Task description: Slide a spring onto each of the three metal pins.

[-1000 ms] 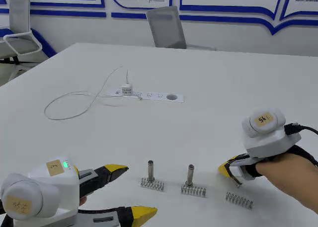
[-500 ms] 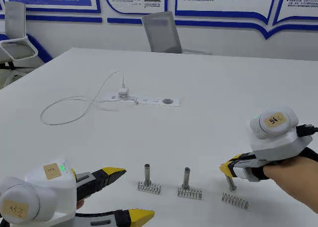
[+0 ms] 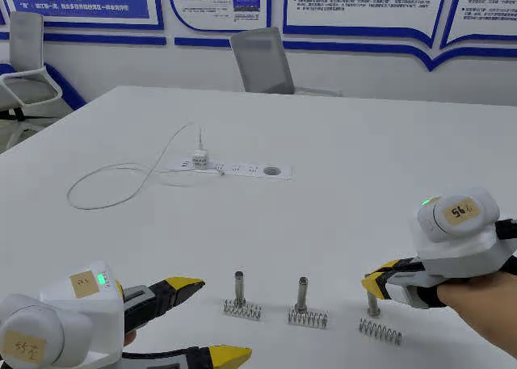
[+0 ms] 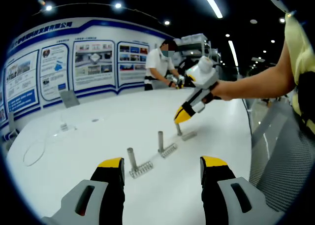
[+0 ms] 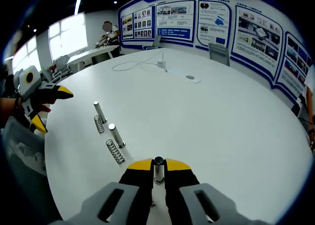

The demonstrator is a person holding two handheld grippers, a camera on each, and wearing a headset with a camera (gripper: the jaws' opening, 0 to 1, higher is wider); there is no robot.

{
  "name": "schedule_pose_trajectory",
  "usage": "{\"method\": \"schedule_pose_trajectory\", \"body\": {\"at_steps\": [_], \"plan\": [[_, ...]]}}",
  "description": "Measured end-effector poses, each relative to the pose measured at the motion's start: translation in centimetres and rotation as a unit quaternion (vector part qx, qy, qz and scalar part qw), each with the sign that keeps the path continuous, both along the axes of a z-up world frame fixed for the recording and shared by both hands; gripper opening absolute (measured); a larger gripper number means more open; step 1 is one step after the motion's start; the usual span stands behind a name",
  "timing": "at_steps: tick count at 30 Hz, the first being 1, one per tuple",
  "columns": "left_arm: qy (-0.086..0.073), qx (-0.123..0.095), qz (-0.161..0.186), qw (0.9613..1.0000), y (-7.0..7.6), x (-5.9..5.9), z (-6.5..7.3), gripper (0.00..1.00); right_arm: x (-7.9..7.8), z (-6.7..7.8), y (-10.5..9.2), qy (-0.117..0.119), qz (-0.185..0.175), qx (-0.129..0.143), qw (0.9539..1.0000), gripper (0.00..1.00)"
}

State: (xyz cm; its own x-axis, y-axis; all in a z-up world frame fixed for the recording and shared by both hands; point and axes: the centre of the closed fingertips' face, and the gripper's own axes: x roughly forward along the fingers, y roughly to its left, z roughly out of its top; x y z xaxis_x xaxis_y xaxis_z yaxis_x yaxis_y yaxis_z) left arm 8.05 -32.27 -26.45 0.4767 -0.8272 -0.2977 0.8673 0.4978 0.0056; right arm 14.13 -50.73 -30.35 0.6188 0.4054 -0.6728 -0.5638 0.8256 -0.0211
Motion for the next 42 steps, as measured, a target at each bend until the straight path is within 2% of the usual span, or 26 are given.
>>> {"method": "schedule_pose_trajectory", "body": {"at_steps": [2, 15, 30, 35, 42], "plan": [[-0.001, 0.0, 0.0, 1.0, 0.0, 0.0, 0.0, 0.63, 0.0, 0.1, -0.1, -0.008, 0.002, -0.002, 1.0, 0.09], [-0.004, -0.001, 0.0, 1.0, -0.1, 0.0, 0.3, 0.63, -0.4, 0.3, 0.0, -0.018, 0.008, 0.001, 0.9998, 0.09], [-0.004, -0.001, -0.003, 1.0, -0.3, -0.1, 0.4, 0.63, -0.7, 0.4, 0.0, -0.018, 0.007, 0.005, 0.9998, 0.1], [-0.006, -0.002, -0.002, 1.0, -0.3, -0.1, 0.5, 0.63, -0.7, 0.9, 0.1, -0.024, 0.008, 0.009, 0.9996, 0.12], [-0.006, -0.001, -0.004, 1.0, -0.4, -0.1, 0.5, 0.63, -1.1, 2.3, 0.0, -0.042, 0.012, 0.011, 0.999, 0.14]]}}
